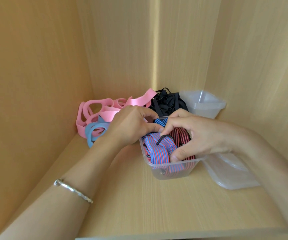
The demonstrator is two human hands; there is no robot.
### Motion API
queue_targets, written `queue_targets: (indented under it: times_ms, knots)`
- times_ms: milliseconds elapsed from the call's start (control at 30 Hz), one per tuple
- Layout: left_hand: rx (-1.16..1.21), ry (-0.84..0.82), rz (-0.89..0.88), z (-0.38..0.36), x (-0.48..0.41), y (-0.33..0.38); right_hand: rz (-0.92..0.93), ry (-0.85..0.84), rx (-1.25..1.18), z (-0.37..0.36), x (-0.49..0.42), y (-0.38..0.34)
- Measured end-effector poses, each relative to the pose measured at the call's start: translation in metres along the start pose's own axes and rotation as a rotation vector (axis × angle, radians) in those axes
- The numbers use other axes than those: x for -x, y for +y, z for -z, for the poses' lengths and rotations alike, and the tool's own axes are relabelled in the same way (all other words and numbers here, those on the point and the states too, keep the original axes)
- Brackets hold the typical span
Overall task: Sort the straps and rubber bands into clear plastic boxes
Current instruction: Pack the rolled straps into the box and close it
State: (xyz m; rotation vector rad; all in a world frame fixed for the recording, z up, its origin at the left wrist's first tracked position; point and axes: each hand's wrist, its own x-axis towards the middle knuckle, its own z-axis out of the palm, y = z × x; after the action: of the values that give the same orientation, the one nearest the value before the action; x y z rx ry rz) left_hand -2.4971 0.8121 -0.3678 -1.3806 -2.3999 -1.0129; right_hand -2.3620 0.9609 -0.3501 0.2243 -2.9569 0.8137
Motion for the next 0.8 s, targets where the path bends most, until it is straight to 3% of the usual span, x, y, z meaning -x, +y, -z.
queue_targets:
  times_ms: [267, 633, 800]
  knots:
    - [0.197, -0.15, -0.055, 0.005, 0.002, -0.011, 0.016, 0.048, -0.003, -0.004, 0.001, 0.006]
    - [-0.102, -0.379, -0.341, 0.016, 0.0, -0.003, 0.019, 0.15, 0.037, -0.005, 0.003, 0.006]
    - [-0.194, -0.492, -0.346, 0.019, 0.007, 0.001, 0.017, 0.146, 0.056, -0.005, 0.003, 0.007]
